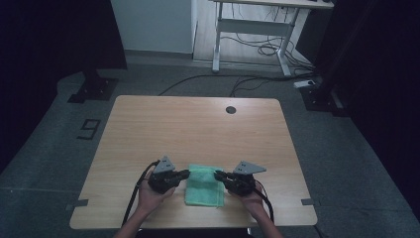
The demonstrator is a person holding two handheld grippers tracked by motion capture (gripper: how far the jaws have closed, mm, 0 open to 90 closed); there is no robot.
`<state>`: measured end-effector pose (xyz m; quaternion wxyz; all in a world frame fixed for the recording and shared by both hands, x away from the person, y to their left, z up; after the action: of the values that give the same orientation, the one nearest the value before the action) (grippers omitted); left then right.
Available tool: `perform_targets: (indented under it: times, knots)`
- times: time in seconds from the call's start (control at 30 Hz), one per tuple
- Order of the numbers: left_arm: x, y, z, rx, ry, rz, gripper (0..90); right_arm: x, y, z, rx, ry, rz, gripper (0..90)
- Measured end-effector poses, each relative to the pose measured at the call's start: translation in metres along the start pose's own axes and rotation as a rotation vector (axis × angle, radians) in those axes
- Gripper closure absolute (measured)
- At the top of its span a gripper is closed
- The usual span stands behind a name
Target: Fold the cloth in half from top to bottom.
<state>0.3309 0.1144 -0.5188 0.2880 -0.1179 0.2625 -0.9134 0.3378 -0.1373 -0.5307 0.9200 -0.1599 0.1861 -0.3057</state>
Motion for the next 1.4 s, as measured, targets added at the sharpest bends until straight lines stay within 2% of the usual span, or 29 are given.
perform_targets:
  times: [0.13,0.37,0.5,0.63,0.73,0.93,1.0,1.07,1.1,1.13,1.2,1.3,1.4]
  knots:
    - [0.006,-0.001,-0.006,-0.008,0.008,-0.001,87.5,-0.004,-0.002,-0.005,-0.005,0.001,0.009,82.5]
    - [0.014,-0.007,-0.015,-0.004,0.000,-0.021,87.4,-0.013,-0.009,-0.014,-0.004,0.003,0.023,82.6]
    - [0.025,-0.011,-0.022,0.004,0.001,-0.041,87.1,-0.021,-0.015,-0.022,-0.005,0.005,0.040,82.6]
    - [0.030,-0.007,-0.031,-0.023,0.012,-0.036,86.6,-0.025,-0.017,-0.033,-0.026,-0.002,0.048,82.4]
    - [0.028,-0.001,-0.038,-0.058,-0.005,-0.035,85.8,-0.025,-0.016,-0.038,-0.043,0.011,0.048,82.2]
    - [0.028,0.002,-0.042,-0.098,0.003,-0.013,83.3,-0.029,-0.016,-0.046,-0.073,-0.017,0.057,79.3]
    - [0.028,0.003,-0.044,-0.102,-0.005,-0.030,81.8,-0.031,-0.018,-0.049,-0.085,-0.031,0.067,75.8]
    - [0.030,0.003,-0.046,-0.111,0.007,-0.027,74.4,-0.035,-0.019,-0.053,-0.107,-0.048,0.075,71.4]
    - [0.031,0.002,-0.045,-0.109,0.004,-0.042,68.4,-0.037,-0.020,-0.055,-0.115,-0.053,0.076,67.8]
    - [0.032,0.000,-0.045,-0.099,-0.003,-0.057,65.1,-0.038,-0.021,-0.056,-0.117,-0.060,0.072,65.5]
    - [0.034,-0.004,-0.041,-0.069,-0.006,-0.063,60.2,-0.039,-0.025,-0.056,-0.106,-0.063,0.070,63.6]
    - [0.036,-0.009,-0.035,-0.055,0.010,-0.071,58.2,-0.040,-0.032,-0.049,-0.079,-0.062,0.064,62.8]
    - [0.036,-0.012,-0.028,-0.039,0.020,-0.084,57.9,-0.041,-0.032,-0.049,-0.093,-0.072,0.067,62.8]
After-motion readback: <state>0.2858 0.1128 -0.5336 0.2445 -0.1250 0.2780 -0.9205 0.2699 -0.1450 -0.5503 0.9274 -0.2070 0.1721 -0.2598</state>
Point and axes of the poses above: each handheld gripper's, and its own axes: y roughly forward along the jaws, z roughly out of its top, x roughly to its right, the point moved 3 cm from there along y, roughly forward along the jaws, and after that the axes turned 6 degrees about y, right-handed, at the moved point
